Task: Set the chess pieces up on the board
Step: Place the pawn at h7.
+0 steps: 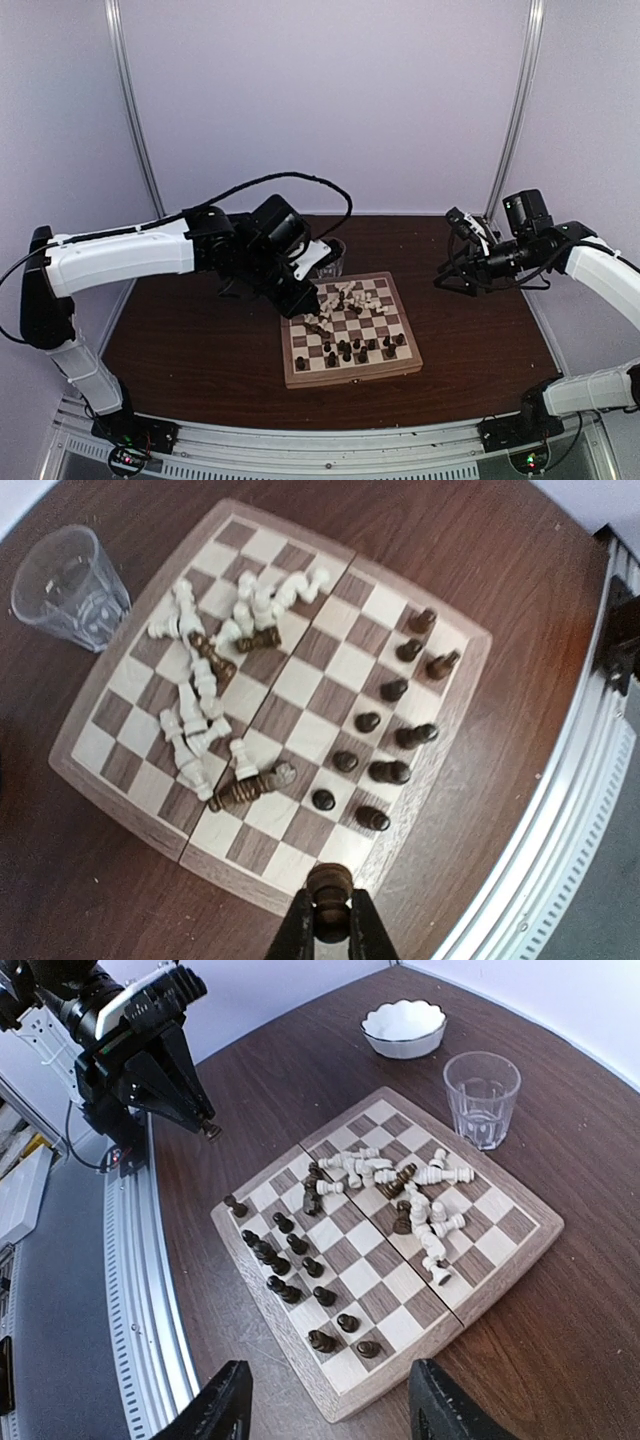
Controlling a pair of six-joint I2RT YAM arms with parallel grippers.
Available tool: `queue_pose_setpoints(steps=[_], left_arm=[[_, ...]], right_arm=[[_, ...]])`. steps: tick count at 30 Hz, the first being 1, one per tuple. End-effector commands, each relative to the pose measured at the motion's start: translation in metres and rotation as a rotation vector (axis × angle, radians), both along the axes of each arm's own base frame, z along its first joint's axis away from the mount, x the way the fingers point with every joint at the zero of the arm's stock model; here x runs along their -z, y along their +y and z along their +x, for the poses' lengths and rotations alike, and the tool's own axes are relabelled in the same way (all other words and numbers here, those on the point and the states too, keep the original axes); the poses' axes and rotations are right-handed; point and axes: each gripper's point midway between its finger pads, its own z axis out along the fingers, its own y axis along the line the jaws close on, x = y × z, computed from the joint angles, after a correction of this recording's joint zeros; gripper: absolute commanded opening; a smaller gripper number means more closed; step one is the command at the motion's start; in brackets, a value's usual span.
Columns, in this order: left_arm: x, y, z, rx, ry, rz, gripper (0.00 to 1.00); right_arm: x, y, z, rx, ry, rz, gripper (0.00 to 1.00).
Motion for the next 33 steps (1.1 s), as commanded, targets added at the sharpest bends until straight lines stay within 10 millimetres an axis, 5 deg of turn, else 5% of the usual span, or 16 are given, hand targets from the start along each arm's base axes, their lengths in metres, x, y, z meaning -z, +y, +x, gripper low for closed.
queue_pose_setpoints(steps=[1, 7, 15, 33], left_arm=[[0.048, 0.019, -0.001, -0.008, 0.051, 0.183, 0.03], [0.088, 0.018, 0.001, -0.001, 0.099, 0.293, 0.03], [0.116, 0.016, -0.003, 0.014, 0.153, 0.339, 0.04], [0.142, 0.026, -0.005, -0.006, 0.216, 0.384, 0.05]], right_arm=[[-0.003, -0.01, 0.012, 0.039, -0.102, -0.029, 0.56], [0.003, -0.012, 0.01, 0.038, -0.103, -0.038, 0.56], [0.007, -0.012, 0.011, 0.035, -0.109, -0.044, 0.57], [0.008, -0.012, 0.009, 0.028, -0.109, -0.045, 0.57]])
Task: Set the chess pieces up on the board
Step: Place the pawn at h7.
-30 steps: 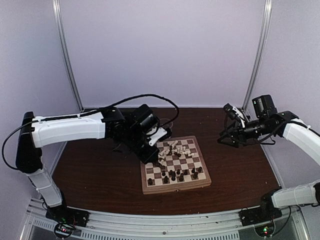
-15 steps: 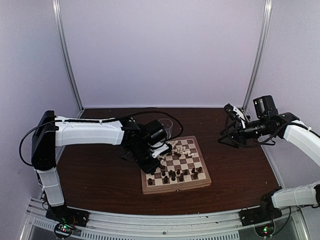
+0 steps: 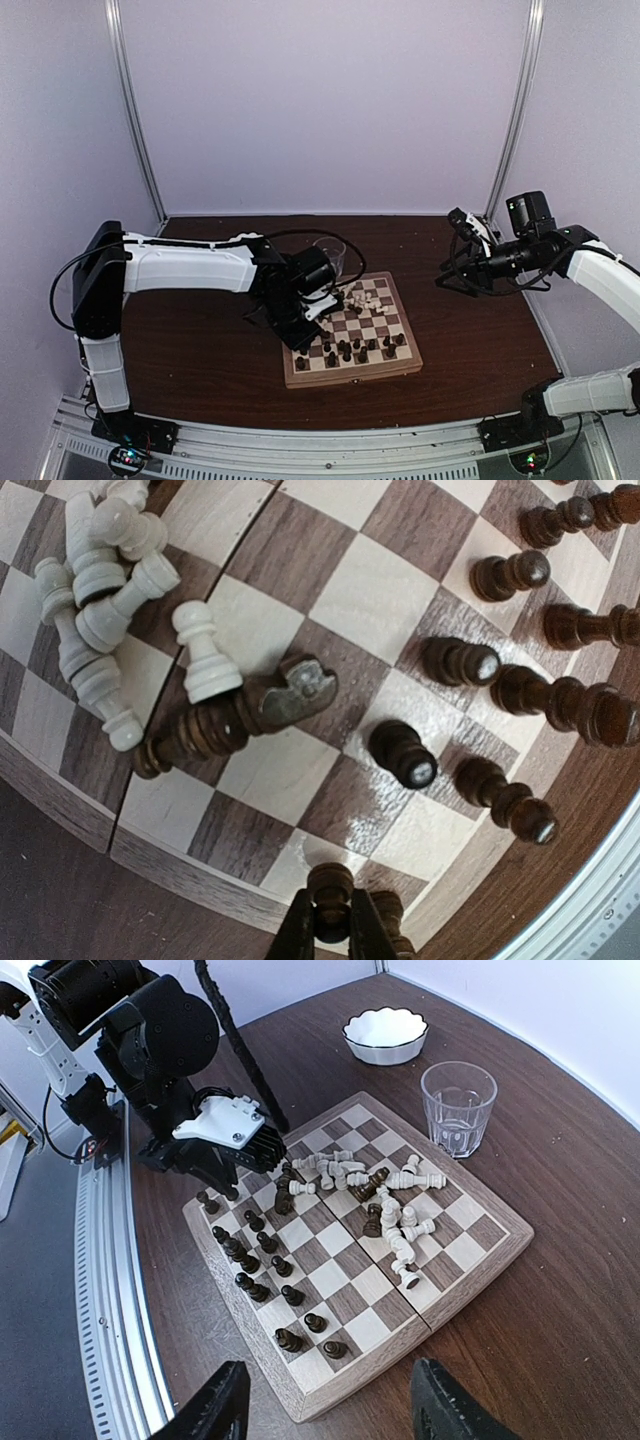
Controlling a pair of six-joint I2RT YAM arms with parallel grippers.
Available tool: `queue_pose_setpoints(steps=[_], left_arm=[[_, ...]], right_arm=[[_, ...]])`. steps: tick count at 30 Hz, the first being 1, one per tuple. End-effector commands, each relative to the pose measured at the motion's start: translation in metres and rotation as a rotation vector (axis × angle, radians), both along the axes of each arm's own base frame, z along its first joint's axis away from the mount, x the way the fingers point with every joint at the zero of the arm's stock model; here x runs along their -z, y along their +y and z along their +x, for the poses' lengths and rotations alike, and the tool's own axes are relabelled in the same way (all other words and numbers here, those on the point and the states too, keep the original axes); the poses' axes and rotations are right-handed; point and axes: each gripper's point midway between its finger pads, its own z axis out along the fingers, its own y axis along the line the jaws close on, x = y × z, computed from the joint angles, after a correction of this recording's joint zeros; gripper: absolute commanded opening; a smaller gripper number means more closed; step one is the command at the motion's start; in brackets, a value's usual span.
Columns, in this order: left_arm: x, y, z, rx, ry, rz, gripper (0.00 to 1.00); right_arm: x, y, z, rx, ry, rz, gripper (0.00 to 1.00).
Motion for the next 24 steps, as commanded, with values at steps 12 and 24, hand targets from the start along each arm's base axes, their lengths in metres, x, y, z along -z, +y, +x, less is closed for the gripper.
queue_pose_setpoints(steps=[12, 24], left_arm=[[0.0101, 0.012, 0.0003, -0.027, 0.02, 0.043, 0.05], [0.0111, 0.0128, 0.0009, -0.03, 0.02, 0.049, 0.24]], right_arm=[[0.0001, -0.0028, 0.0014, 0.006, -0.024, -0.004, 0.58], [0.0002, -0.0028, 0.002, 0.006, -0.023, -0.004, 0.58]])
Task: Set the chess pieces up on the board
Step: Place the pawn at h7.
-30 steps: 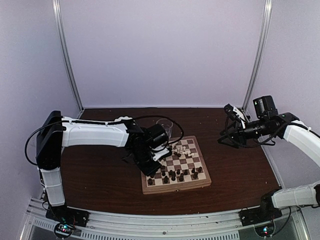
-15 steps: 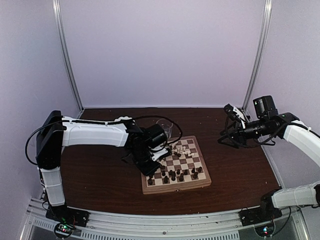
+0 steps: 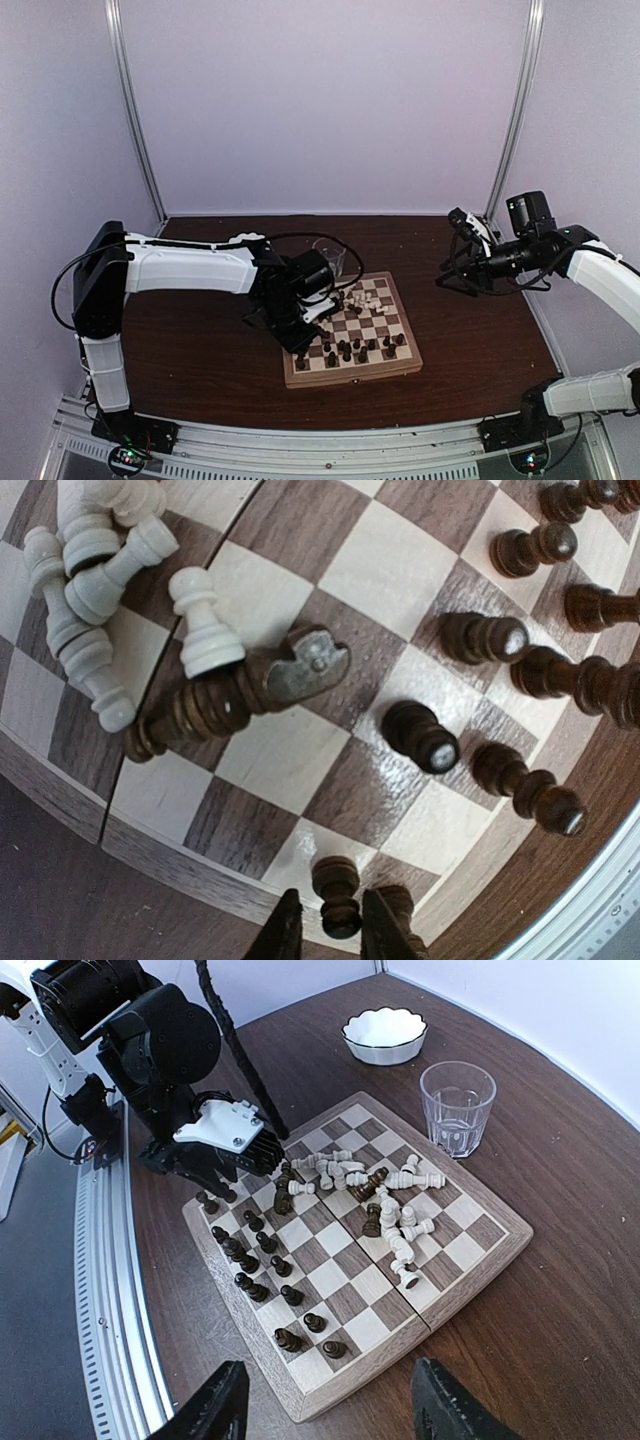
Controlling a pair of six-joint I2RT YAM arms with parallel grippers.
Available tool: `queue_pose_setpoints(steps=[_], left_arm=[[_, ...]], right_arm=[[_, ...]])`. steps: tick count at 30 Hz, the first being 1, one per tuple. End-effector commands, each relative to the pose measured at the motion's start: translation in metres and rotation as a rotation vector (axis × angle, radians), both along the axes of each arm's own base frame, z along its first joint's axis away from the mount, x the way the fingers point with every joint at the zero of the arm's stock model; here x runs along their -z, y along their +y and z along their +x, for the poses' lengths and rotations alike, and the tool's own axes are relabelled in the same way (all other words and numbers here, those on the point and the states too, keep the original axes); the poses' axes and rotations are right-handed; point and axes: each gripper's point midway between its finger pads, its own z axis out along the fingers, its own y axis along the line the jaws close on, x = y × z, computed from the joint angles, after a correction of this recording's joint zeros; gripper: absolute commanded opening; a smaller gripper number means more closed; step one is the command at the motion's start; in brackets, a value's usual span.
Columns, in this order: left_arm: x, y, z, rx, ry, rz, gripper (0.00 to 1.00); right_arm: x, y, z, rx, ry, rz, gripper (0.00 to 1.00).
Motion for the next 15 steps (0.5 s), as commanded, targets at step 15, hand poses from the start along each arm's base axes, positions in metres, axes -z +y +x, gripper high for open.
queue_pose_setpoints(steps=[15], left_arm=[[-0.104, -0.01, 0.039, -0.001, -0.154, -0.147, 0.35]], right_arm=[[-0.006, -0.001, 0.013, -0.013, -0.017, -0.037, 0.59]])
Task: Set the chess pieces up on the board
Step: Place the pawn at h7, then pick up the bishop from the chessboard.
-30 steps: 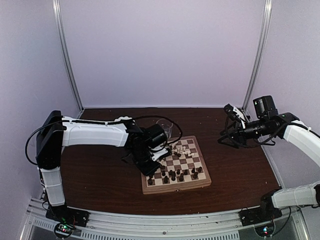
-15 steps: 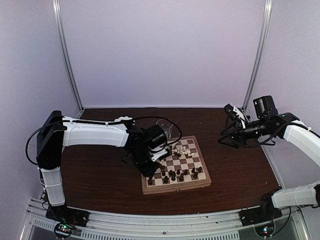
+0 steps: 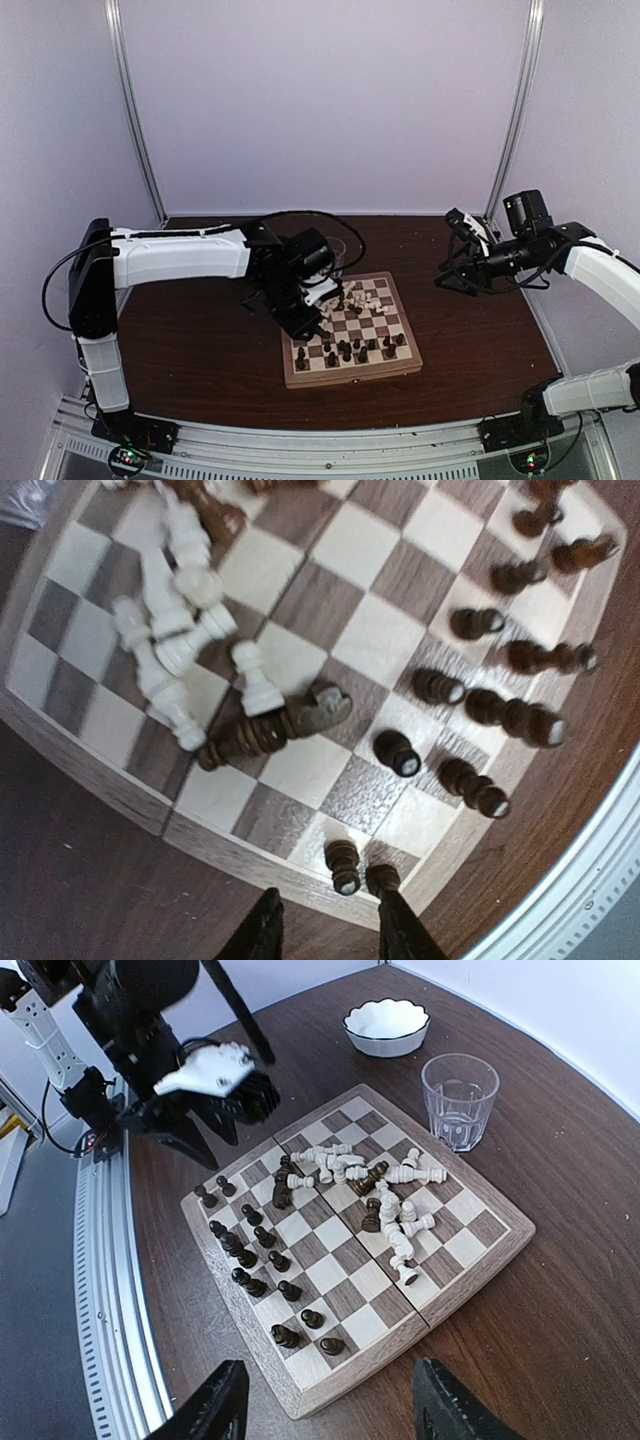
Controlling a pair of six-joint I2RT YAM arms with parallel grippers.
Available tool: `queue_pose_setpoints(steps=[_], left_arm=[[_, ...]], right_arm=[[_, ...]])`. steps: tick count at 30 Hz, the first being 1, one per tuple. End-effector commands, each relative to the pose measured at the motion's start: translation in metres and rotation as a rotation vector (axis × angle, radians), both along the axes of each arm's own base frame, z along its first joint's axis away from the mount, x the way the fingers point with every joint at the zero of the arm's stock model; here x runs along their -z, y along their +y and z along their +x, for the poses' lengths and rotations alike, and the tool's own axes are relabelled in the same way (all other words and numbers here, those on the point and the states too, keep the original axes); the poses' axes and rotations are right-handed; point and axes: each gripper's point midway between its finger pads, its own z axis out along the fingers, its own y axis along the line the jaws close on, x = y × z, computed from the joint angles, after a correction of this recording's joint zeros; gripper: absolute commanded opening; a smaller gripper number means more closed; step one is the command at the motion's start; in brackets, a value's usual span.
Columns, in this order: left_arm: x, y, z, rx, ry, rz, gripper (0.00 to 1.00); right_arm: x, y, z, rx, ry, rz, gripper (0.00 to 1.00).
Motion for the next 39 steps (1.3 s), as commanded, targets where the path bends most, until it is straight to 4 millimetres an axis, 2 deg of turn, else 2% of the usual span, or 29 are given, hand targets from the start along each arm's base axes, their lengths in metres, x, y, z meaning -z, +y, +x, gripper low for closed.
queue_pose_setpoints(steps=[1, 4, 7, 10, 13, 15, 19, 23, 26, 32, 39], left_arm=[[-0.081, -0.005, 0.032, 0.004, -0.129, -0.138, 0.35], [-0.112, -0.002, 0.058, -0.025, -0.196, -0.194, 0.38], [-0.133, -0.001, 0.082, -0.063, -0.269, -0.276, 0.39], [-0.131, 0.006, 0.101, -0.111, -0.298, -0.359, 0.4], [-0.129, 0.017, 0.109, -0.16, -0.251, -0.492, 0.39], [-0.132, 0.024, 0.111, -0.17, -0.253, -0.56, 0.4], [-0.13, 0.04, 0.114, -0.201, -0.331, -0.56, 0.41], [-0.133, 0.037, 0.109, -0.203, -0.299, -0.597, 0.42], [-0.135, 0.036, 0.108, -0.212, -0.287, -0.6, 0.42], [-0.144, 0.041, 0.108, -0.227, -0.302, -0.616, 0.43], [-0.151, 0.045, 0.11, -0.238, -0.316, -0.632, 0.43]], right_arm=[[-0.01, 0.0, 0.014, -0.002, -0.021, -0.032, 0.58], [-0.008, 0.003, 0.028, -0.005, -0.006, -0.076, 0.57], [-0.003, 0.014, 0.04, -0.028, 0.016, -0.127, 0.55], [0.003, 0.031, 0.052, -0.066, 0.035, -0.185, 0.52], [0.016, 0.048, 0.065, -0.099, 0.057, -0.251, 0.49], [0.024, 0.059, 0.077, -0.114, 0.063, -0.294, 0.47], [0.043, 0.09, 0.095, -0.17, 0.127, -0.337, 0.44], [0.067, 0.123, 0.111, -0.211, 0.224, -0.327, 0.43], [0.083, 0.14, 0.117, -0.229, 0.236, -0.373, 0.41], [0.106, 0.16, 0.118, -0.246, 0.262, -0.432, 0.4], [0.124, 0.164, 0.112, -0.257, 0.327, -0.442, 0.41]])
